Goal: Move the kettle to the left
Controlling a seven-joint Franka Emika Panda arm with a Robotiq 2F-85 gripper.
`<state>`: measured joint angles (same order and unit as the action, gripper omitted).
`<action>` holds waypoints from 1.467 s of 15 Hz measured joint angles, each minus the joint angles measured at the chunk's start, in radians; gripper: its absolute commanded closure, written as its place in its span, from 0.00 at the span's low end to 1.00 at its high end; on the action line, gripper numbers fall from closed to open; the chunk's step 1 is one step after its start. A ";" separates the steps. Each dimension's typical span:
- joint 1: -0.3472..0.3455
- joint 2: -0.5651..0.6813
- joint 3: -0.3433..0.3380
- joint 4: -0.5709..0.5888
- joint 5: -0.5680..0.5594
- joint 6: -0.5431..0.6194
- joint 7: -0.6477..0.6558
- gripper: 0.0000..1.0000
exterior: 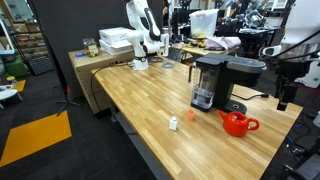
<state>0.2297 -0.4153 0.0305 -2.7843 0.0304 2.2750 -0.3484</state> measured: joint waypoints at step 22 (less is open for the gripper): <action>-0.003 0.169 0.033 0.033 -0.045 0.050 0.095 0.00</action>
<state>0.2267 -0.2462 0.0633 -2.7510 -0.0145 2.3250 -0.2530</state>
